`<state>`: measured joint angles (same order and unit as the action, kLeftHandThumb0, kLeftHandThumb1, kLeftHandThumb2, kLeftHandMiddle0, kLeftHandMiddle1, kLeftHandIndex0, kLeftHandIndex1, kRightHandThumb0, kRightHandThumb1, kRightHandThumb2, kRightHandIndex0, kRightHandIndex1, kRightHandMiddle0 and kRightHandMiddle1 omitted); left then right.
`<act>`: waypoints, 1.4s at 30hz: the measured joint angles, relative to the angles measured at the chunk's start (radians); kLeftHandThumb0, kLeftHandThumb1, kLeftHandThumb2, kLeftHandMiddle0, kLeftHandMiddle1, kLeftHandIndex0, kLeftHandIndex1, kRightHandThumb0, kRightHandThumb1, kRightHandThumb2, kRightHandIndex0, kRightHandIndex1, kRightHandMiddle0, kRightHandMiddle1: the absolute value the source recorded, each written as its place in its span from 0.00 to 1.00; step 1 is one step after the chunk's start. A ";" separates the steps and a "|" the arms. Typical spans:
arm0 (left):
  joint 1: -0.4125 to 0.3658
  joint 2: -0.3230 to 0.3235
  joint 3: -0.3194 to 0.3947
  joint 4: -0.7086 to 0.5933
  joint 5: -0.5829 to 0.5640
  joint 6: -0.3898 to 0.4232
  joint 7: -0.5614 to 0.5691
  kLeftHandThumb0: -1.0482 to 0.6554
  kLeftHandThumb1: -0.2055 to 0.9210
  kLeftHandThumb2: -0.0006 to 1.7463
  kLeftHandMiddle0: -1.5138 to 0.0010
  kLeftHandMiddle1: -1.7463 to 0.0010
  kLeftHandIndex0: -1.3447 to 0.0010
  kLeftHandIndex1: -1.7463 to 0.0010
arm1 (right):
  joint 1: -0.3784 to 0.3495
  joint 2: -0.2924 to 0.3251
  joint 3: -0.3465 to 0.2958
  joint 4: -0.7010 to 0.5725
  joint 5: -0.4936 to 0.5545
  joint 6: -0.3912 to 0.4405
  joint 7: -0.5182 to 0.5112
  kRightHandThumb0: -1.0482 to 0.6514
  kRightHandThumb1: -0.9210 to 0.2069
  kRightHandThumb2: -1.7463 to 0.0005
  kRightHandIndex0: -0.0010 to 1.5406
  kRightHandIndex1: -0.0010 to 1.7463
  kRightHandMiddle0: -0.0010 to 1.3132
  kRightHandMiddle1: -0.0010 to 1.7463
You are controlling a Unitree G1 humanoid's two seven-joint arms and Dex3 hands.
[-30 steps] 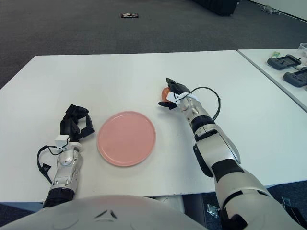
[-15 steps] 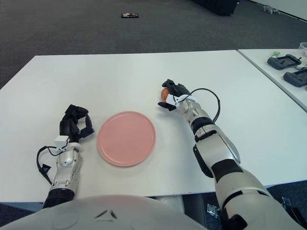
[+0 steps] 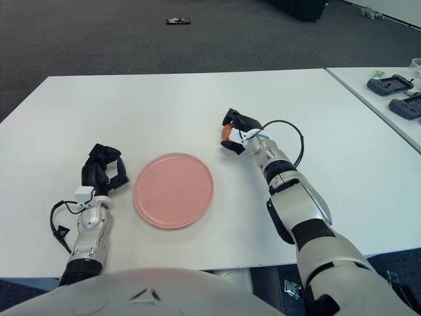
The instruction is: Put the apple into the plate.
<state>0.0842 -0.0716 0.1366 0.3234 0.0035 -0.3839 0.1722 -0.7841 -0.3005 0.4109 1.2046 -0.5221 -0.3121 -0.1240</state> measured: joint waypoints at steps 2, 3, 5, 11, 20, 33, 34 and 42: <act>0.000 0.000 0.000 0.000 0.001 0.001 0.001 0.34 0.47 0.75 0.22 0.00 0.55 0.00 | 0.004 0.000 -0.007 -0.005 0.002 -0.003 -0.003 0.61 0.90 0.01 0.63 0.91 0.53 1.00; -0.001 0.000 0.000 0.000 0.001 0.001 0.002 0.34 0.47 0.75 0.22 0.00 0.55 0.00 | 0.007 0.000 -0.010 -0.007 0.003 -0.005 -0.005 0.61 0.91 0.00 0.64 0.91 0.53 1.00; -0.001 0.000 0.000 0.000 0.001 0.001 0.002 0.34 0.47 0.75 0.22 0.00 0.55 0.00 | 0.012 0.000 -0.018 -0.013 0.005 -0.007 -0.010 0.61 0.92 0.00 0.64 0.90 0.54 1.00; -0.003 -0.001 0.002 0.001 0.000 0.002 0.002 0.34 0.47 0.75 0.22 0.00 0.55 0.00 | 0.033 0.001 -0.047 -0.037 0.029 -0.012 -0.026 0.61 0.92 0.00 0.64 0.91 0.53 1.00; -0.005 -0.001 0.008 0.003 -0.005 0.002 0.002 0.34 0.47 0.75 0.22 0.00 0.55 0.00 | 0.095 -0.005 -0.096 -0.113 0.044 -0.038 -0.060 0.62 0.91 0.00 0.63 0.92 0.53 1.00; -0.009 0.001 0.014 0.007 -0.018 0.002 -0.003 0.33 0.46 0.76 0.21 0.00 0.54 0.00 | 0.192 -0.015 -0.172 -0.308 0.067 -0.056 -0.119 0.62 0.91 0.00 0.63 0.93 0.53 1.00; -0.009 0.001 0.014 0.007 -0.018 0.003 -0.003 0.33 0.46 0.76 0.21 0.00 0.54 0.00 | 0.198 -0.016 -0.177 -0.323 0.069 -0.058 -0.121 0.62 0.91 0.00 0.63 0.93 0.53 1.00; -0.010 0.002 0.014 0.005 -0.017 0.008 -0.003 0.33 0.46 0.76 0.21 0.00 0.54 0.00 | 0.251 -0.014 -0.220 -0.447 0.095 -0.062 -0.126 0.62 0.90 0.00 0.63 0.93 0.53 1.00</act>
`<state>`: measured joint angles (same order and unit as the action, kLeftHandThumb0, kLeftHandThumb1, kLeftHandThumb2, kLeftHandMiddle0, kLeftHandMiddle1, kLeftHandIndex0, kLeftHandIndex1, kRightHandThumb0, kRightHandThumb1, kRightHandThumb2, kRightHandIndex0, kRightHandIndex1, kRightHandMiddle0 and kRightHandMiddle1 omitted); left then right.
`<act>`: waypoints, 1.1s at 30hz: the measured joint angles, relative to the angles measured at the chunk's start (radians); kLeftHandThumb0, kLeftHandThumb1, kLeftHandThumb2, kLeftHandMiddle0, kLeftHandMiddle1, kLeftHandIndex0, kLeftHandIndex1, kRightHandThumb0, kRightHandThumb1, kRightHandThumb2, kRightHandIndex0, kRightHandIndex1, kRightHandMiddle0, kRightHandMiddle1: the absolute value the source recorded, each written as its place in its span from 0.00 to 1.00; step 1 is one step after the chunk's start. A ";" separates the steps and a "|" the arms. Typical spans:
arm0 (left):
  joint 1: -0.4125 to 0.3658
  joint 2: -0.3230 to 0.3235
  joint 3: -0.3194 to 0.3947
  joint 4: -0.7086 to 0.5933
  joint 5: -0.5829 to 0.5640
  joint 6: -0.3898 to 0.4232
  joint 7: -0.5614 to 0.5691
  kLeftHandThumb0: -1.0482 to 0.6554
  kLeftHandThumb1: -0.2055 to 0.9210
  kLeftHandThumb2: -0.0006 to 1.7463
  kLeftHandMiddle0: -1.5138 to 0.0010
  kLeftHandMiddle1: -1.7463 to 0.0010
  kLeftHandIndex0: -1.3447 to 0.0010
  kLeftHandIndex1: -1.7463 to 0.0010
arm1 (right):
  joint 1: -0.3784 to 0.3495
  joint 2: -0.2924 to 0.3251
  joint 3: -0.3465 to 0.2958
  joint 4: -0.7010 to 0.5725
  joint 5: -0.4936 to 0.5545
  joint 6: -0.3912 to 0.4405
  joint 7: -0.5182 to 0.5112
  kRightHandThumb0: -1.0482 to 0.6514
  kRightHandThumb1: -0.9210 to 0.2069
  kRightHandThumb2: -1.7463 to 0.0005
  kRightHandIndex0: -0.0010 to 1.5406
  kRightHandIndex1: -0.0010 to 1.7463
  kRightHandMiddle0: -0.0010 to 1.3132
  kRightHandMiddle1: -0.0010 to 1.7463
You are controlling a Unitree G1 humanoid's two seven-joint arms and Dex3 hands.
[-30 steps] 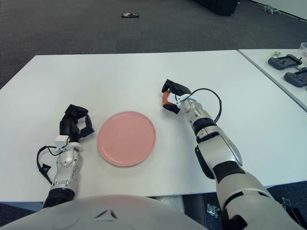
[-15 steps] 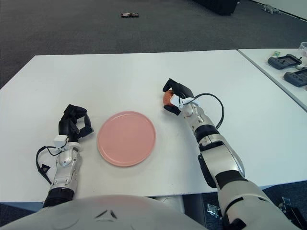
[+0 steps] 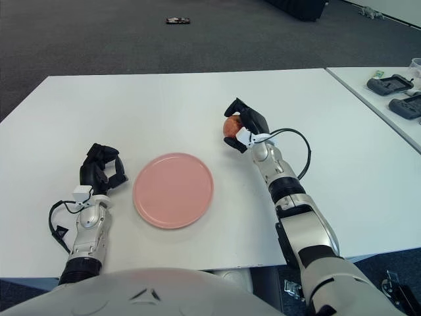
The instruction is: Put the apple into the plate.
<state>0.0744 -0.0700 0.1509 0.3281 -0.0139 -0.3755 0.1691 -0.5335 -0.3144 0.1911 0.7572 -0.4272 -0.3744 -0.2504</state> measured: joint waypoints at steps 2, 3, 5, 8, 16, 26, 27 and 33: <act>0.000 0.000 0.000 0.000 0.000 0.000 0.000 0.33 0.46 0.76 0.21 0.00 0.55 0.00 | 0.019 0.001 -0.011 -0.042 0.015 0.002 0.006 0.62 0.90 0.00 0.63 0.93 0.53 1.00; 0.000 0.000 0.000 0.000 0.000 0.000 0.000 0.33 0.46 0.76 0.22 0.00 0.55 0.00 | 0.027 0.002 -0.016 -0.063 0.019 0.003 0.009 0.62 0.90 0.00 0.63 0.93 0.53 1.00; 0.000 0.000 0.001 0.000 0.000 0.000 0.000 0.33 0.47 0.76 0.22 0.00 0.55 0.00 | 0.043 0.003 -0.023 -0.099 0.026 0.002 0.013 0.62 0.90 0.00 0.63 0.93 0.53 1.00; 0.001 0.000 0.001 -0.001 -0.003 0.000 0.000 0.33 0.46 0.76 0.22 0.00 0.55 0.00 | 0.056 0.007 -0.033 -0.138 0.032 0.001 0.019 0.62 0.90 0.00 0.63 0.93 0.53 1.00; 0.001 0.000 0.001 -0.002 -0.005 0.000 0.000 0.33 0.46 0.76 0.22 0.00 0.54 0.00 | 0.123 0.012 -0.046 -0.318 0.061 -0.005 0.073 0.62 0.91 0.00 0.63 0.93 0.53 1.00; 0.001 0.001 0.000 -0.001 0.001 0.001 0.002 0.33 0.46 0.77 0.20 0.00 0.54 0.00 | 0.243 0.034 -0.026 -0.606 0.141 0.018 0.242 0.62 0.91 0.00 0.63 0.92 0.53 1.00; 0.001 0.001 0.000 -0.001 0.003 0.001 0.003 0.33 0.45 0.77 0.20 0.00 0.54 0.00 | 0.250 0.035 -0.018 -0.626 0.149 0.019 0.264 0.62 0.91 0.00 0.63 0.92 0.53 1.00; -0.001 0.000 -0.002 0.002 0.007 0.001 0.003 0.33 0.45 0.77 0.19 0.00 0.53 0.00 | 0.280 0.041 0.017 -0.692 0.191 0.020 0.384 0.62 0.91 0.00 0.64 0.92 0.53 1.00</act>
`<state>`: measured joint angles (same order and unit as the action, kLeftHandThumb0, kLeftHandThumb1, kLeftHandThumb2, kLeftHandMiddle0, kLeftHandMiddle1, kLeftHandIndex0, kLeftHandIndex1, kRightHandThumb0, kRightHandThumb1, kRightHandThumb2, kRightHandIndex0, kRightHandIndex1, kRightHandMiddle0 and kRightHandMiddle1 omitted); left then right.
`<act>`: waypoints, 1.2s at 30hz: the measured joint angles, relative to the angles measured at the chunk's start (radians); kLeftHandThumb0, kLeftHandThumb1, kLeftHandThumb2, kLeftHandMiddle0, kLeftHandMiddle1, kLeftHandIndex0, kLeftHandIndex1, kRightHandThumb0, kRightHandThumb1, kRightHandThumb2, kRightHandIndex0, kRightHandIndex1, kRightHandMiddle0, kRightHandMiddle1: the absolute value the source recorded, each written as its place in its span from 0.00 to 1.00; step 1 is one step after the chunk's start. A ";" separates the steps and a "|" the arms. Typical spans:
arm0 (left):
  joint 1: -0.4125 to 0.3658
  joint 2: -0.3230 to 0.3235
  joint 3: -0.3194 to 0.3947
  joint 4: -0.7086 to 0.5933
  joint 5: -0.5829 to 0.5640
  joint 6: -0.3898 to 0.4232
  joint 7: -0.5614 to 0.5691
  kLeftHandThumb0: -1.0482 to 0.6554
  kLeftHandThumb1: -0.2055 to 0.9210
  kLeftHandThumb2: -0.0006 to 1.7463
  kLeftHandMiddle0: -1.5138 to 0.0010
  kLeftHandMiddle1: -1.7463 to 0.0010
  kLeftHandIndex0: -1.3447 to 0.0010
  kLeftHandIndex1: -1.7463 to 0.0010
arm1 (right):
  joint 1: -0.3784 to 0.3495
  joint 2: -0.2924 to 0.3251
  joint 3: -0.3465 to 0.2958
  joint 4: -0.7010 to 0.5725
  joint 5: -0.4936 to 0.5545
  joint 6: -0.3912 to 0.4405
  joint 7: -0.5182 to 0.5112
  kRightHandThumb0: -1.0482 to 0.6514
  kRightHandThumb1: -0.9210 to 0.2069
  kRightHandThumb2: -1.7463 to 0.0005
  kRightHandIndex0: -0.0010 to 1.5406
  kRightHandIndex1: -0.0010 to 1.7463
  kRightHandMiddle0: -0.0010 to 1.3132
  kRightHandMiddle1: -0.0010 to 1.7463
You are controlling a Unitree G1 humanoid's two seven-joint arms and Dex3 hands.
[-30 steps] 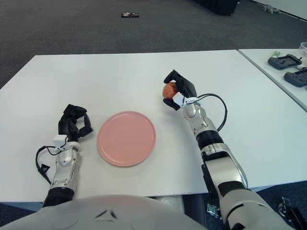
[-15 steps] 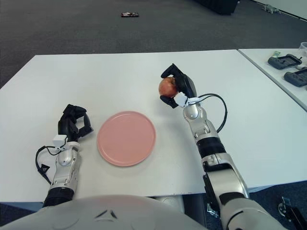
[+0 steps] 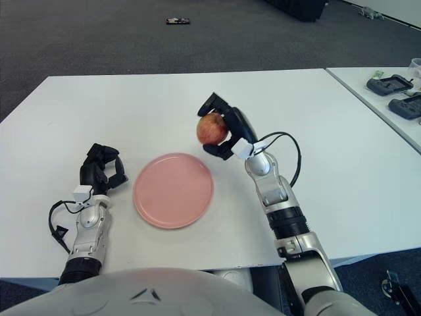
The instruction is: Put the apple into the plate.
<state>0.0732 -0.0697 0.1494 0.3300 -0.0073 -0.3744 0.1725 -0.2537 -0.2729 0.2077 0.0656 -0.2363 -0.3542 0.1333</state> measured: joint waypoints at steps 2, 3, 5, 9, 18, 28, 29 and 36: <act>-0.001 0.000 0.000 0.001 0.000 0.000 0.000 0.33 0.44 0.78 0.19 0.00 0.53 0.00 | 0.001 0.001 0.005 -0.005 0.003 0.000 0.025 0.62 0.91 0.00 0.64 0.92 0.53 1.00; -0.001 0.000 0.000 0.001 0.001 0.000 0.000 0.33 0.44 0.78 0.19 0.00 0.53 0.00 | 0.001 0.001 0.007 -0.007 0.005 0.000 0.036 0.62 0.91 0.00 0.64 0.92 0.53 1.00; -0.001 0.000 -0.001 0.001 0.004 0.000 0.000 0.33 0.44 0.78 0.18 0.00 0.52 0.00 | 0.002 0.001 0.011 -0.009 0.012 -0.001 0.057 0.62 0.91 0.00 0.64 0.92 0.53 1.00; 0.000 0.001 -0.002 0.002 0.010 0.003 0.000 0.32 0.43 0.79 0.18 0.00 0.52 0.00 | 0.002 0.000 0.019 -0.016 0.021 -0.002 0.095 0.62 0.91 0.00 0.64 0.92 0.53 1.00; -0.001 0.001 -0.002 0.002 0.016 0.011 0.006 0.32 0.41 0.80 0.17 0.00 0.51 0.00 | 0.003 -0.001 0.053 -0.026 0.055 0.006 0.208 0.61 0.91 0.00 0.63 0.92 0.53 1.00; -0.001 0.000 -0.005 -0.001 0.020 0.012 0.012 0.32 0.41 0.80 0.18 0.00 0.51 0.00 | 0.004 -0.002 0.081 -0.043 0.072 0.054 0.307 0.61 0.91 0.00 0.63 0.92 0.53 1.00; -0.001 0.000 -0.005 -0.001 0.020 0.012 0.012 0.32 0.41 0.80 0.18 0.00 0.51 0.00 | 0.006 -0.003 0.086 -0.046 0.071 0.057 0.313 0.61 0.91 0.00 0.63 0.92 0.53 1.00; -0.001 0.000 -0.005 -0.001 0.018 0.013 0.012 0.32 0.40 0.81 0.17 0.00 0.50 0.00 | 0.022 -0.002 0.121 -0.054 0.060 0.069 0.341 0.61 0.91 0.00 0.63 0.93 0.53 1.00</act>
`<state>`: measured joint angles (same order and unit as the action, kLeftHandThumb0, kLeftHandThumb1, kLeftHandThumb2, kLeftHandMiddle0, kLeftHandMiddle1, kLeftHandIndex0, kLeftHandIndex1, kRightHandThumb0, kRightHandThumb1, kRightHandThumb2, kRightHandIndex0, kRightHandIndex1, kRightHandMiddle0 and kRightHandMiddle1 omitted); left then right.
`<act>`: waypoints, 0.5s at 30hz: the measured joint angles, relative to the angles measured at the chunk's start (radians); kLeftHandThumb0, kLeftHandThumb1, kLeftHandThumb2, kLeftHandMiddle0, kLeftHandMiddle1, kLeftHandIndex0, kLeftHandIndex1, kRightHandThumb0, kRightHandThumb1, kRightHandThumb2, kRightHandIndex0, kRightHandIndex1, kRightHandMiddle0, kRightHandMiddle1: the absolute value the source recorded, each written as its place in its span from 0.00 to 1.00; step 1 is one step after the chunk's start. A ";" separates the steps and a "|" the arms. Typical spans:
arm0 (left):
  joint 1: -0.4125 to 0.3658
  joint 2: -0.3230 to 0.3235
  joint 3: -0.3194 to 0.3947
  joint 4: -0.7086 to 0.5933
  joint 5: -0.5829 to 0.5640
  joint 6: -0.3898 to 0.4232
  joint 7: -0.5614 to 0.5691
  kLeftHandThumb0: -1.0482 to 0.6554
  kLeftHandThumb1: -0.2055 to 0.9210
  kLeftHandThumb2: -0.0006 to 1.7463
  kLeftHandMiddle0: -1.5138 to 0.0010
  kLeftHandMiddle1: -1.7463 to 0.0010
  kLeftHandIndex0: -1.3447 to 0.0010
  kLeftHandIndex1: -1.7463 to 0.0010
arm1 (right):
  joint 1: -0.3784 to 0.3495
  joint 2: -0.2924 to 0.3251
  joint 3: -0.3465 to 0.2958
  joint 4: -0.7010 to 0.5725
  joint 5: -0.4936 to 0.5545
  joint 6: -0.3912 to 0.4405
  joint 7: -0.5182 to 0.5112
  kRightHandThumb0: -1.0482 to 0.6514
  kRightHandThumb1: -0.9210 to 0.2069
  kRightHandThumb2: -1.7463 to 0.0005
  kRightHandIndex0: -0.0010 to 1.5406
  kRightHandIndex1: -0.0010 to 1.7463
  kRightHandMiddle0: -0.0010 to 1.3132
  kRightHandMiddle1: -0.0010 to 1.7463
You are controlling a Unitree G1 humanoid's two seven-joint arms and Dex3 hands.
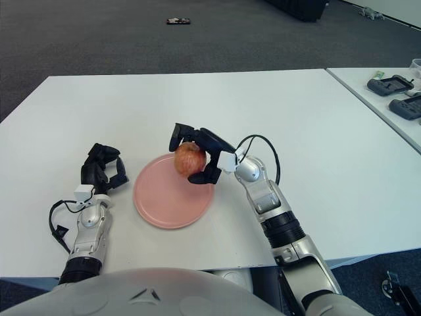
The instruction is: Put the apple into the plate.
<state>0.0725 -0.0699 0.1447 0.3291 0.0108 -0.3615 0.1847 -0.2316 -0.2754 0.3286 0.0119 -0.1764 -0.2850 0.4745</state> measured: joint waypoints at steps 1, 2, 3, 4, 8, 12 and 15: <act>0.000 0.000 0.000 0.000 0.000 0.000 0.000 0.31 0.40 0.81 0.17 0.00 0.50 0.00 | 0.002 -0.001 0.005 0.000 -0.004 0.000 0.002 0.61 0.90 0.00 0.62 0.93 0.53 1.00; 0.000 0.000 0.000 0.000 -0.001 0.000 0.000 0.31 0.40 0.82 0.17 0.00 0.50 0.00 | 0.004 -0.002 0.012 0.000 -0.011 0.000 0.005 0.61 0.90 0.00 0.62 0.93 0.53 1.00; 0.000 0.000 0.000 0.000 -0.001 0.000 0.000 0.31 0.39 0.82 0.17 0.00 0.50 0.00 | 0.005 -0.002 0.016 0.000 -0.015 0.000 0.006 0.61 0.90 0.00 0.62 0.93 0.53 1.00; 0.000 0.000 0.000 0.000 -0.001 0.000 0.000 0.31 0.39 0.82 0.17 0.00 0.50 0.00 | 0.007 -0.003 0.020 0.000 -0.019 -0.001 0.007 0.61 0.90 0.00 0.61 0.94 0.53 1.00; 0.000 -0.001 0.000 0.001 -0.001 -0.002 0.001 0.31 0.39 0.82 0.17 0.00 0.49 0.00 | 0.008 -0.011 0.033 0.000 -0.036 -0.005 0.020 0.61 0.86 0.02 0.58 0.99 0.53 0.96; 0.000 -0.002 0.000 0.003 -0.001 -0.007 0.001 0.31 0.39 0.82 0.18 0.00 0.50 0.00 | 0.009 -0.018 0.045 0.003 -0.042 -0.023 0.026 0.61 0.73 0.12 0.51 1.00 0.46 0.93; 0.000 -0.003 0.000 0.004 -0.001 -0.012 0.001 0.31 0.40 0.81 0.18 0.00 0.50 0.00 | 0.009 -0.022 0.051 0.012 -0.049 -0.050 0.026 0.61 0.63 0.19 0.46 1.00 0.37 0.95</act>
<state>0.0724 -0.0727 0.1444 0.3335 0.0095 -0.3735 0.1852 -0.2223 -0.2971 0.3795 0.0234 -0.2250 -0.3351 0.5009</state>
